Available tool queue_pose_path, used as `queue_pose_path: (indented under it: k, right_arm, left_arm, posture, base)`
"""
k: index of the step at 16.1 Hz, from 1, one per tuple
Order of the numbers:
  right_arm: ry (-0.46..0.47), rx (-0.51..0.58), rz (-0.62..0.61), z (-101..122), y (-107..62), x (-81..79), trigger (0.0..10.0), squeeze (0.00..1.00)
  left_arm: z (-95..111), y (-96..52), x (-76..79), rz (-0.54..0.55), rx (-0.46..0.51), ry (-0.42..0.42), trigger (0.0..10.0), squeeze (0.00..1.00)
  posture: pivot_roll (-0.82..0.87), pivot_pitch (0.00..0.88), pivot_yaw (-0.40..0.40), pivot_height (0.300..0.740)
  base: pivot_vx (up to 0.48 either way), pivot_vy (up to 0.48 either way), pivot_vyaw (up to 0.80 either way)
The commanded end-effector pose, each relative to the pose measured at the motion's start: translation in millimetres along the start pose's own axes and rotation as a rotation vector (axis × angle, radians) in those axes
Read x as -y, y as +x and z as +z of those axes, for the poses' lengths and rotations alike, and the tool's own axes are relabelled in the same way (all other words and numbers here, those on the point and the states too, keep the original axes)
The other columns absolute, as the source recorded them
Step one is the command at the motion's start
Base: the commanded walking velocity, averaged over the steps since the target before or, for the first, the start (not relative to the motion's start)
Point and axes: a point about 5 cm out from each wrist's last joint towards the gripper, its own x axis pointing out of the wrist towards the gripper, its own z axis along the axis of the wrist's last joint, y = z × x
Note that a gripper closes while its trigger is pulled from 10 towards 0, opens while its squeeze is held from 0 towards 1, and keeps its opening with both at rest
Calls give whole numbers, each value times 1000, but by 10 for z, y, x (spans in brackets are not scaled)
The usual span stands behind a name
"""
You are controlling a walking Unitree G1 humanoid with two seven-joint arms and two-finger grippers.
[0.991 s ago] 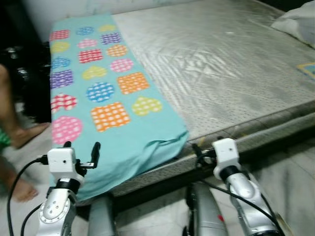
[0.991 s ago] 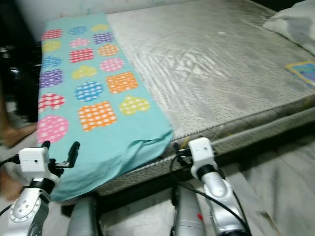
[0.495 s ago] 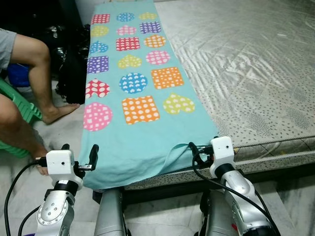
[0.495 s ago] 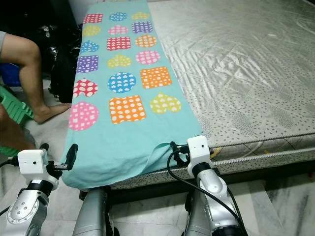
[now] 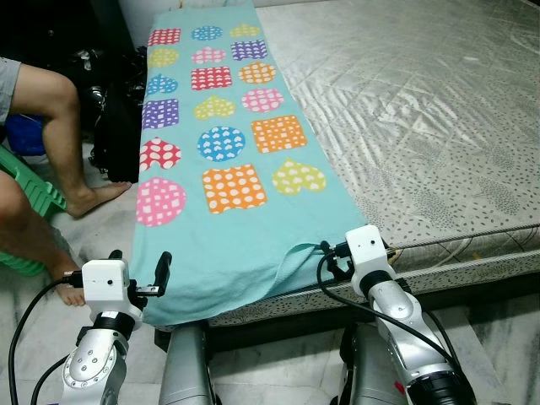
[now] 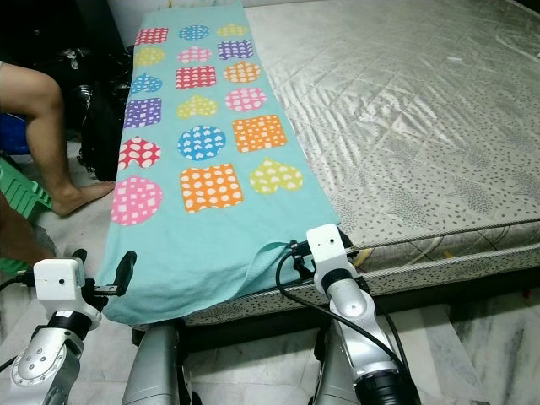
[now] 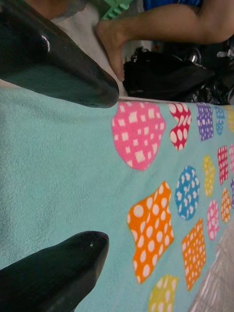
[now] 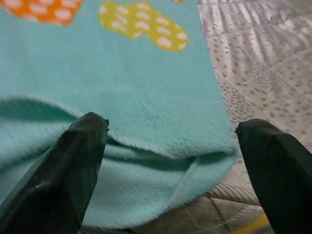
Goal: Clean up the room
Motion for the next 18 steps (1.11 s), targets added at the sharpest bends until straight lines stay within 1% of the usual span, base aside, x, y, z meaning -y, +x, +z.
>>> queue_pose_path:
  k: [1,2,3,4,6,8,11,13,16,17,18]
  right_arm:
    - [-74,-25,0,-30,-9,-21,10000,0]
    - [-122,-27,-4,-28,-7,-19,10000,0]
    - [-138,-22,10,-9,16,-54,10000,0]
    - [-138,-21,24,12,60,-111,10000,0]
    - [-136,-23,30,25,94,-143,10000,0]
    - [-123,-27,26,57,202,-187,10000,0]
    - [-147,-28,24,70,282,-193,10000,0]
    - [-169,-24,23,89,319,-174,10000,0]
    - [-192,-23,-1,97,351,-75,10000,0]
    - [-196,-41,-32,47,342,26,10000,0]
    - [-197,-49,-41,23,336,55,10000,0]
  left_arm:
    - [7,-2,-22,-6,-9,14,10000,0]
    - [8,-1,-23,-6,-10,14,10000,0]
    - [9,1,-23,-7,-11,15,10000,0]
    - [11,2,-22,-7,-11,15,10000,0]
    - [16,0,-18,-5,-9,16,10000,0]
    - [31,-32,-24,8,-1,21,10000,0]
    - [63,-93,-34,18,11,35,10000,0]
    - [74,-127,-61,22,9,40,10000,0]
    - [81,-152,-83,10,-8,48,10000,0]
    - [72,-151,-86,4,-16,51,10000,0]
    - [70,-149,-89,4,-18,52,10000,0]
  posture:
    - [-81,130,50,535]
    - [-81,132,49,535]
    - [-82,133,50,535]
    - [-80,134,48,535]
    - [-72,136,43,535]
    - [-54,144,35,535]
    - [-31,158,32,535]
    - [-15,176,41,535]
    - [-8,193,54,535]
    - [-8,197,60,535]
    - [-9,200,63,535]
  base:
    - [0,0,0]
    - [0,0,0]
    - [0,0,0]
    - [0,0,0]
    - [0,0,0]
    - [0,0,0]
    - [0,0,0]
    - [0,0,0]
    - [0,0,0]
    - [0,0,0]
    - [0,0,0]
